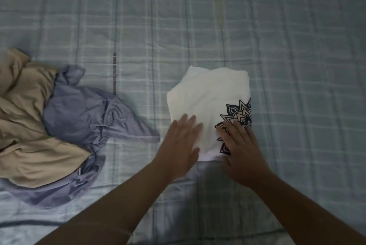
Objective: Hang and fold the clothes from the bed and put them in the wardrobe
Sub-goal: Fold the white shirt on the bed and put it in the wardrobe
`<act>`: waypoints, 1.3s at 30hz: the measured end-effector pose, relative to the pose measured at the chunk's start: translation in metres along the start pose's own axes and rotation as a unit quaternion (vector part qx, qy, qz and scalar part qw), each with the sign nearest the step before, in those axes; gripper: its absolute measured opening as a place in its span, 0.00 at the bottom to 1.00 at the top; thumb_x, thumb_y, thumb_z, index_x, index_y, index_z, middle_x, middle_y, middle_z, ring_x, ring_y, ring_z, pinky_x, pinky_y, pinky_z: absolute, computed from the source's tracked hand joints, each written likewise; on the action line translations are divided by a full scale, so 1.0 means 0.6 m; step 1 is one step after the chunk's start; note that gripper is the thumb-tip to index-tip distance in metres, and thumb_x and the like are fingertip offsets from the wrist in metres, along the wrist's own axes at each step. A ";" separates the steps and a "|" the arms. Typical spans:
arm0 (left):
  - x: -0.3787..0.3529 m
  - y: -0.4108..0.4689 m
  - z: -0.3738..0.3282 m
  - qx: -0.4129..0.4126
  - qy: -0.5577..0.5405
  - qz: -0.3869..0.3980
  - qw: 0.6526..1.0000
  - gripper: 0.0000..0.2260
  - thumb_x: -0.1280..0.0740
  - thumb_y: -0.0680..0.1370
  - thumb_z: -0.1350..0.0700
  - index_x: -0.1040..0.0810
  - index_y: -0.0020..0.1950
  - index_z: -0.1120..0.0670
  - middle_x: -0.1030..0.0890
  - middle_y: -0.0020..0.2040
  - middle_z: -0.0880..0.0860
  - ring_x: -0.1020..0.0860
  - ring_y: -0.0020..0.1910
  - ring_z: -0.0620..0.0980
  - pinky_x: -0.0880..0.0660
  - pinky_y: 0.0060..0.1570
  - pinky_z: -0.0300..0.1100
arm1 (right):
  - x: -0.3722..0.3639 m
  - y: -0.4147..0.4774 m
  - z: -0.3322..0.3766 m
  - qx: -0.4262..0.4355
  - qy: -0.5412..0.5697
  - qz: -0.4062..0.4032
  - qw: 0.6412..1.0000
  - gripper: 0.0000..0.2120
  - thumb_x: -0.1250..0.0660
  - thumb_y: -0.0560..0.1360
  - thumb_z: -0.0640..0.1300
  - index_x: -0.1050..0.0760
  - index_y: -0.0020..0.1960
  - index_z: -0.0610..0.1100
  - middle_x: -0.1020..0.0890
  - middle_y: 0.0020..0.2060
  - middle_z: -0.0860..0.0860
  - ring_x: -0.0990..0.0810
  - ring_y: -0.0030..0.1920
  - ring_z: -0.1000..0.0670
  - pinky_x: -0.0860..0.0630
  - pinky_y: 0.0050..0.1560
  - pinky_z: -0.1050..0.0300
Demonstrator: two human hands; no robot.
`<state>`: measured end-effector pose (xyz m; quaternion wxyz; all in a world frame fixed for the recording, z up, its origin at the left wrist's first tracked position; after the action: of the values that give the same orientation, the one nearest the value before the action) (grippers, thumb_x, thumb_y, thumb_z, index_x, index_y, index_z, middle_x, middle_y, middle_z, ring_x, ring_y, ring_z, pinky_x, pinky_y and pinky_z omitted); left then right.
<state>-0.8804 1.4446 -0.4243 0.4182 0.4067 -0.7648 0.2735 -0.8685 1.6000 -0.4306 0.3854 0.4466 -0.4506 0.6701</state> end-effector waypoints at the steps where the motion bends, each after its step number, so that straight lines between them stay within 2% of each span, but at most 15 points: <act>1: -0.026 -0.007 -0.016 -0.019 0.034 0.037 0.999 0.33 0.38 0.78 0.45 0.41 0.80 0.55 0.43 0.80 0.58 0.49 0.80 0.60 0.48 0.76 0.60 | -0.012 -0.005 -0.012 0.004 -0.023 0.019 1.000 0.43 0.35 0.66 0.49 0.45 0.79 0.52 0.45 0.79 0.49 0.50 0.79 0.44 0.46 0.75 0.37; 3: -0.069 -0.010 -0.025 -0.027 0.090 0.084 0.992 0.39 0.37 0.76 0.38 0.50 0.82 0.50 0.49 0.82 0.56 0.54 0.80 0.59 0.53 0.77 0.60 | -0.025 -0.011 -0.043 -0.015 -0.024 0.033 0.999 0.45 0.31 0.67 0.47 0.48 0.80 0.53 0.48 0.80 0.49 0.53 0.79 0.44 0.47 0.76 0.38; 5: -0.095 -0.007 -0.017 -0.016 0.124 0.103 0.987 0.44 0.34 0.74 0.36 0.54 0.82 0.47 0.52 0.82 0.56 0.56 0.80 0.59 0.54 0.76 0.61 | -0.029 -0.012 -0.065 -0.028 0.006 0.020 0.999 0.47 0.27 0.67 0.42 0.46 0.80 0.51 0.48 0.80 0.48 0.53 0.79 0.42 0.48 0.77 0.43; 7: -0.102 -0.008 -0.008 -0.011 0.142 0.093 0.985 0.44 0.31 0.73 0.39 0.53 0.82 0.46 0.51 0.82 0.56 0.53 0.80 0.60 0.50 0.76 0.62 | -0.034 -0.017 -0.074 -0.024 0.041 0.012 0.999 0.47 0.26 0.65 0.37 0.44 0.79 0.49 0.47 0.79 0.47 0.53 0.79 0.42 0.48 0.76 0.46; 9: -0.106 -0.014 -0.002 -0.014 0.151 0.081 0.985 0.45 0.29 0.72 0.41 0.51 0.82 0.46 0.49 0.81 0.57 0.50 0.80 0.60 0.47 0.75 0.61 | -0.040 -0.030 -0.080 -0.004 0.078 0.001 0.997 0.45 0.28 0.66 0.34 0.42 0.79 0.48 0.46 0.79 0.47 0.53 0.79 0.43 0.46 0.76 0.44; 12: -0.116 -0.013 0.009 -0.019 0.160 0.079 0.984 0.48 0.28 0.69 0.41 0.51 0.82 0.48 0.49 0.82 0.56 0.52 0.80 0.58 0.48 0.76 0.59 | -0.062 -0.052 -0.096 0.019 0.112 0.012 0.994 0.43 0.32 0.66 0.28 0.42 0.78 0.46 0.41 0.78 0.45 0.49 0.79 0.43 0.39 0.74 0.40; 14: -0.118 -0.007 0.022 -0.005 0.161 0.081 0.984 0.49 0.28 0.69 0.39 0.51 0.82 0.50 0.49 0.82 0.56 0.53 0.80 0.57 0.49 0.77 0.57 | -0.079 -0.057 -0.106 0.020 0.096 0.025 0.995 0.42 0.35 0.66 0.26 0.42 0.78 0.44 0.41 0.78 0.45 0.48 0.79 0.43 0.38 0.74 0.41; 19: -0.120 -0.018 0.026 0.026 0.174 0.089 0.980 0.43 0.32 0.72 0.47 0.49 0.82 0.53 0.47 0.81 0.58 0.50 0.80 0.59 0.48 0.77 0.57 | -0.083 -0.055 -0.116 0.024 0.060 0.045 0.997 0.40 0.39 0.68 0.28 0.42 0.78 0.42 0.42 0.78 0.44 0.48 0.79 0.43 0.41 0.76 0.45; 23: -0.112 -0.014 0.000 0.052 0.185 0.080 0.978 0.40 0.32 0.73 0.57 0.49 0.81 0.57 0.47 0.80 0.61 0.50 0.79 0.63 0.45 0.75 0.60 | -0.073 -0.066 -0.098 0.049 -0.024 0.064 0.996 0.39 0.41 0.68 0.46 0.41 0.78 0.37 0.40 0.77 0.40 0.47 0.78 0.39 0.41 0.75 0.42; 26: -0.119 -0.014 -0.009 0.065 0.193 0.105 0.973 0.40 0.35 0.75 0.61 0.54 0.81 0.58 0.51 0.80 0.63 0.54 0.79 0.65 0.47 0.76 0.59 | -0.073 -0.064 -0.095 0.040 -0.055 0.069 0.995 0.42 0.36 0.69 0.52 0.44 0.79 0.39 0.42 0.78 0.41 0.49 0.79 0.40 0.42 0.76 0.43; 29: -0.118 -0.017 -0.012 0.080 0.191 0.114 0.972 0.39 0.38 0.77 0.62 0.58 0.81 0.57 0.56 0.81 0.63 0.58 0.79 0.65 0.49 0.76 0.58 | -0.066 -0.054 -0.093 0.027 -0.052 0.064 0.996 0.42 0.34 0.71 0.46 0.48 0.80 0.43 0.42 0.78 0.43 0.45 0.78 0.40 0.40 0.75 0.44; 32: -0.112 -0.014 -0.023 0.084 0.193 0.121 0.970 0.38 0.41 0.77 0.64 0.61 0.80 0.58 0.58 0.80 0.63 0.60 0.78 0.66 0.51 0.77 0.58 | -0.062 -0.048 -0.089 0.024 -0.063 0.067 0.996 0.39 0.38 0.72 0.40 0.49 0.80 0.44 0.42 0.78 0.43 0.45 0.77 0.39 0.40 0.75 0.44; 34: -0.109 -0.019 -0.037 0.075 0.219 0.133 0.964 0.37 0.44 0.77 0.65 0.64 0.79 0.59 0.59 0.80 0.64 0.61 0.78 0.68 0.53 0.76 0.60 | -0.050 -0.053 -0.089 0.022 -0.086 0.049 0.995 0.34 0.44 0.73 0.42 0.44 0.79 0.41 0.39 0.77 0.42 0.43 0.77 0.39 0.40 0.74 0.42; 36: -0.103 -0.037 -0.061 0.049 0.231 0.120 0.964 0.36 0.45 0.75 0.65 0.61 0.80 0.61 0.56 0.80 0.66 0.58 0.78 0.69 0.52 0.75 0.63 | -0.039 -0.074 -0.088 0.029 -0.101 0.024 0.994 0.31 0.49 0.74 0.43 0.39 0.77 0.38 0.35 0.75 0.40 0.39 0.76 0.40 0.39 0.74 0.40; 39: -0.111 -0.094 -0.108 -0.008 0.217 0.079 0.973 0.37 0.44 0.70 0.67 0.50 0.80 0.64 0.48 0.79 0.68 0.51 0.78 0.70 0.48 0.74 0.66 | -0.053 -0.144 -0.077 0.067 -0.085 0.017 0.994 0.29 0.51 0.76 0.41 0.38 0.75 0.35 0.35 0.75 0.38 0.39 0.76 0.39 0.37 0.73 0.39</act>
<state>-0.7841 1.4907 -0.4445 0.5548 0.2729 -0.6872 0.3815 -0.7911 1.6660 -0.4473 0.3032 0.5195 -0.4430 0.6647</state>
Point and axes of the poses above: each hand's wrist, its own y-axis towards the middle knuckle, its own x-axis out of the back of the hand, z = x × y, the point moved 10 cm from there along y, towards the middle knuckle
